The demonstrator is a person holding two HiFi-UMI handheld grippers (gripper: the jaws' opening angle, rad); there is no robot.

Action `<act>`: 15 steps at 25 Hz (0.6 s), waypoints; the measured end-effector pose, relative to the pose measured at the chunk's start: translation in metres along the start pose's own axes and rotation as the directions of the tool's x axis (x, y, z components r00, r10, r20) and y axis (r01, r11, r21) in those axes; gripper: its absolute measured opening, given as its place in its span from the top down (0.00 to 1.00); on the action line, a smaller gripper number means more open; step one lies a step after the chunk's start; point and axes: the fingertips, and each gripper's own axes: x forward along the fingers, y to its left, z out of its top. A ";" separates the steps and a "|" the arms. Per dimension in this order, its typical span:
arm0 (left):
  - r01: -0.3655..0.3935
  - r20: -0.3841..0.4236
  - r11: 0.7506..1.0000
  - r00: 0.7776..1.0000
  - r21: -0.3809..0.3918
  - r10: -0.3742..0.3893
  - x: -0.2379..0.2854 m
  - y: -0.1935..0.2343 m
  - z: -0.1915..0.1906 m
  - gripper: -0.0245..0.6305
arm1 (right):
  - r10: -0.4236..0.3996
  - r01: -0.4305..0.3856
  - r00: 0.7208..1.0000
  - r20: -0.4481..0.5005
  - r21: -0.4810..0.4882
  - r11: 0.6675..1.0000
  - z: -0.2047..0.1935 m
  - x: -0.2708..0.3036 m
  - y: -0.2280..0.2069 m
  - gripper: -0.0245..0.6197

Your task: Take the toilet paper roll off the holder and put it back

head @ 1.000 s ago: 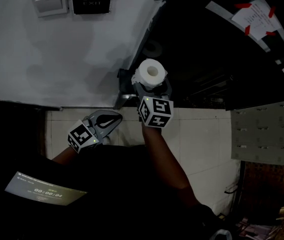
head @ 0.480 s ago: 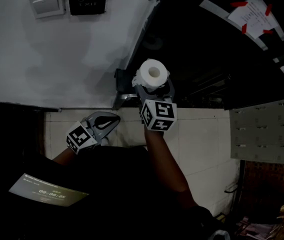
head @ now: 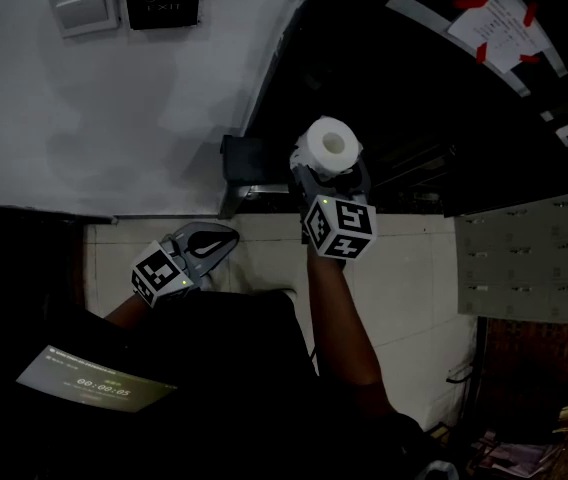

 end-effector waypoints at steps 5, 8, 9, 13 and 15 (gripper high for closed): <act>-0.002 0.004 1.000 1.000 0.004 0.002 0.005 -0.003 0.001 0.96 | -0.022 0.022 1.000 0.014 -0.026 0.999 -0.007 -0.007 -0.033 0.28; -0.004 0.001 1.000 1.000 0.002 0.004 0.005 -0.004 0.000 0.96 | -0.033 0.034 0.999 0.010 -0.027 0.999 -0.012 -0.009 -0.048 0.28; -0.005 -0.001 1.000 1.000 -0.001 0.005 0.007 -0.006 0.001 0.96 | -0.035 0.035 0.999 0.008 -0.025 0.999 -0.014 -0.011 -0.054 0.28; -0.007 -0.003 1.000 1.000 -0.001 0.007 0.016 -0.006 -0.002 0.96 | -0.037 0.037 0.999 0.002 0.012 0.999 -0.026 -0.009 -0.074 0.28; -0.007 -0.005 1.000 1.000 0.001 0.007 0.017 -0.006 -0.004 0.96 | -0.038 0.037 0.999 0.011 0.048 0.998 -0.032 -0.007 -0.079 0.28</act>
